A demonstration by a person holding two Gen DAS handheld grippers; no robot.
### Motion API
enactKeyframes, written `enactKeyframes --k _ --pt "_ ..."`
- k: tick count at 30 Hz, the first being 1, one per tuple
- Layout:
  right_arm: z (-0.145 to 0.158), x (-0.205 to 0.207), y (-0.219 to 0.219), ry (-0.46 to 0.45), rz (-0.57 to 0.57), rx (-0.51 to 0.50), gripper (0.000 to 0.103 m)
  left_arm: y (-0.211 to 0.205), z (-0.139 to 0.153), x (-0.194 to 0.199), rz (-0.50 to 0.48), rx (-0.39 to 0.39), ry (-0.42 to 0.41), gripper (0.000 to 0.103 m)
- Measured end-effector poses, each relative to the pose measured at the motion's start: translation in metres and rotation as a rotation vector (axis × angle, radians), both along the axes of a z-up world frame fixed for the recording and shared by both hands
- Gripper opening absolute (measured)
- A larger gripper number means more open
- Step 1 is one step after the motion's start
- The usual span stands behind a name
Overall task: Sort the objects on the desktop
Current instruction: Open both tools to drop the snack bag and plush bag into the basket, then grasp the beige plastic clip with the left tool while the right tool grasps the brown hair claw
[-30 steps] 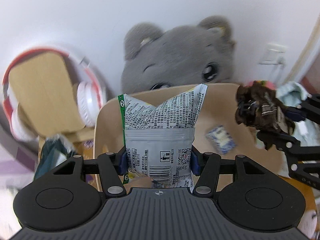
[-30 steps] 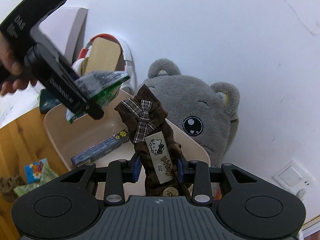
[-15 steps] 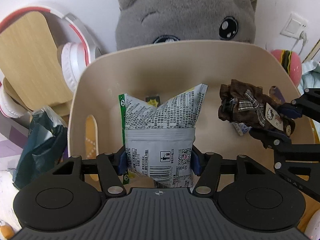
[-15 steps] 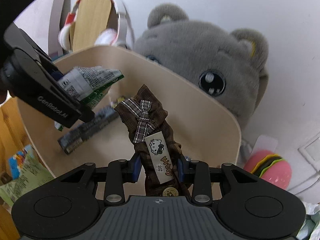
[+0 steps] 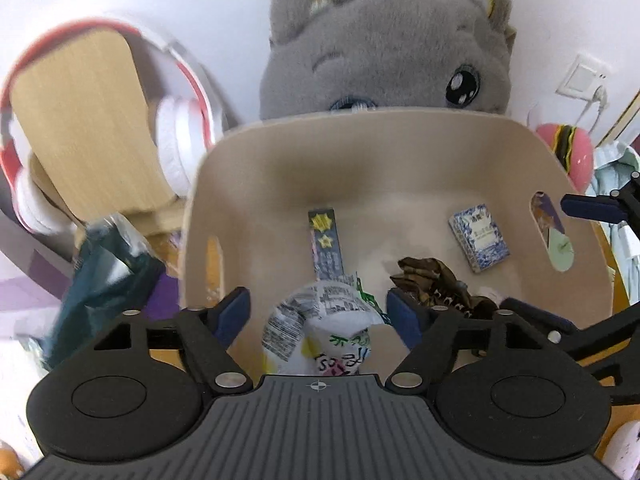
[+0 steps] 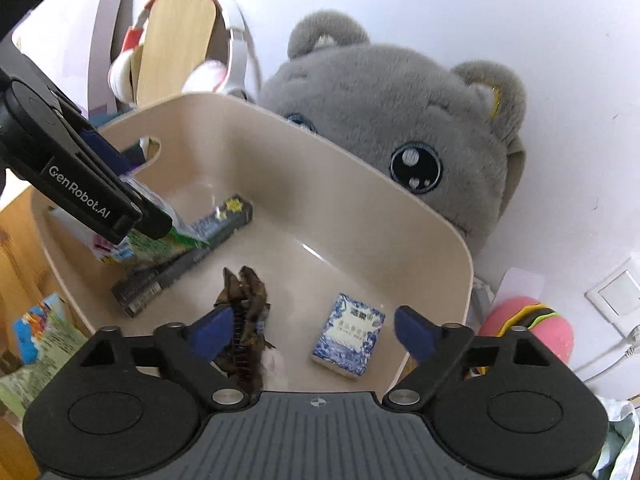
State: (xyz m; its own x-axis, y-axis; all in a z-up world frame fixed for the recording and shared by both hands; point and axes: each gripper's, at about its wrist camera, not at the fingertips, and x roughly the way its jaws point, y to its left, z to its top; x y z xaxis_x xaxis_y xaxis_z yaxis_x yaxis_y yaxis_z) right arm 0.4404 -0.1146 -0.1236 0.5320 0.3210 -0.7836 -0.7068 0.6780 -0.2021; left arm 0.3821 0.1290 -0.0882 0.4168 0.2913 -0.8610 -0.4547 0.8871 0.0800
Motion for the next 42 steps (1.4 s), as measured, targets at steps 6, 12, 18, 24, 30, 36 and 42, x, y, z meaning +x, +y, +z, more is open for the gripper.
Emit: enactKeyframes --k 6,12,18,24,30,36,42 --pt "0.019 -0.015 -0.006 -0.017 -0.015 0.034 0.101 -0.006 0.027 -0.018 -0.045 0.002 -0.063 0.086" --pt "0.037 -0.035 -0.014 -0.035 -0.049 0.049 0.103 -0.010 0.045 -0.042 -0.059 0.025 -0.085 0.088" --pt "0.052 -0.068 -0.026 -0.047 -0.072 0.083 0.103 -0.016 0.051 -0.073 -0.092 0.023 -0.088 0.089" --pt "0.048 -0.111 -0.045 -0.029 -0.088 0.087 0.103 -0.028 0.044 -0.115 -0.114 0.013 -0.080 0.091" --pt "0.026 -0.149 -0.063 0.045 -0.123 0.067 0.103 -0.043 0.022 -0.151 -0.127 -0.044 -0.032 0.091" --pt "-0.001 -0.181 -0.075 0.115 -0.168 0.059 0.103 -0.054 -0.002 -0.175 -0.123 -0.067 0.006 0.091" --pt "-0.024 -0.204 -0.077 0.174 -0.199 0.048 0.103 -0.061 -0.023 -0.187 -0.142 -0.125 0.054 0.091"
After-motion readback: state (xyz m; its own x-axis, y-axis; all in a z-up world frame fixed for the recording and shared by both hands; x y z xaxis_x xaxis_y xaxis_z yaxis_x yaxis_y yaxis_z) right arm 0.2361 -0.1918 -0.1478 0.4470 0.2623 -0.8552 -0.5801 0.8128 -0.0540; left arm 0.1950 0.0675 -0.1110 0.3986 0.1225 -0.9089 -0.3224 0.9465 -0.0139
